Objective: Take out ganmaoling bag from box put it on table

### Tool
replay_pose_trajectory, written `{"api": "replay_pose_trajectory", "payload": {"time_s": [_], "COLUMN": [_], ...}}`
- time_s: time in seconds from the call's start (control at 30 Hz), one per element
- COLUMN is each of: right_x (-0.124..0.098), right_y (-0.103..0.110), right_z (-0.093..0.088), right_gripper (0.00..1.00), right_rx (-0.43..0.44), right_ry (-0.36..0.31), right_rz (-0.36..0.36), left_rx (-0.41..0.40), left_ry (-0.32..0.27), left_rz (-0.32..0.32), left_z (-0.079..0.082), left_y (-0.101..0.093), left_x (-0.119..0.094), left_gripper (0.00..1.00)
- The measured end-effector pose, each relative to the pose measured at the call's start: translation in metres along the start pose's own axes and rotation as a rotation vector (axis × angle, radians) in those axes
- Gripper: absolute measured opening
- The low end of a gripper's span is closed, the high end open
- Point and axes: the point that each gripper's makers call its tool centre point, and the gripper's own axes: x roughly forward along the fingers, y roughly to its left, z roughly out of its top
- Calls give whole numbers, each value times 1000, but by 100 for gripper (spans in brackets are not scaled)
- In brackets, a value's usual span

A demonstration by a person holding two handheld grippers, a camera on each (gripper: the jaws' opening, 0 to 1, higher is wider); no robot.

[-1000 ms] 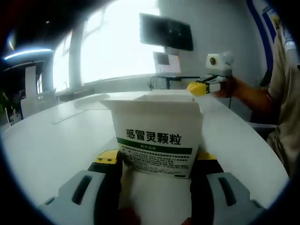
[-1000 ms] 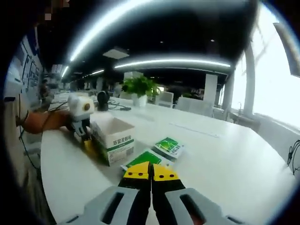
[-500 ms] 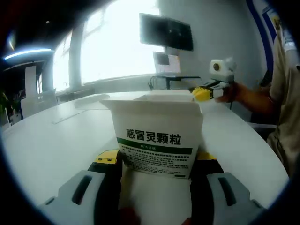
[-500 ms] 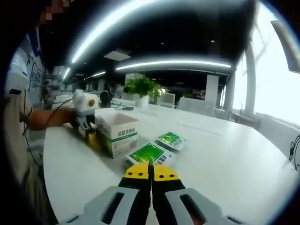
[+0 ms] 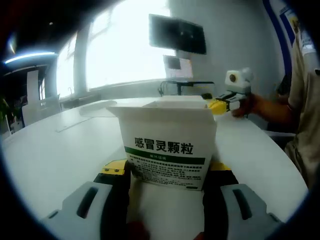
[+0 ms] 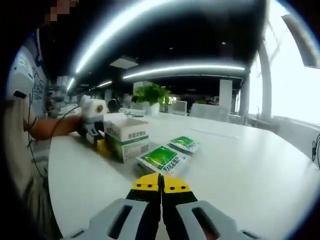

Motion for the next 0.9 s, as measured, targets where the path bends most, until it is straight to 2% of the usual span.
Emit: {"api": "replay_pose_trajectory", "payload": {"time_s": [0.3,0.47,0.67,0.9], "right_x": [-2,-2,-2,0], "right_y": [0,-3,5,5], "right_z": [1,0,0,-2], "right_gripper": [0,0,0,0], "right_rx": [14,8,-12,-43], "right_ry": [-27,-24,-29,-16], "right_rz": [7,-20,24,15], "left_rx": [0,0,-1,-1], "left_ry": [0,0,0,1], "left_rz": [0,0,-1,1], "left_z": [0,0,0,0], "left_y": [0,0,0,0], "left_x": [0,0,0,0], "left_gripper": [49,49,49,49]}}
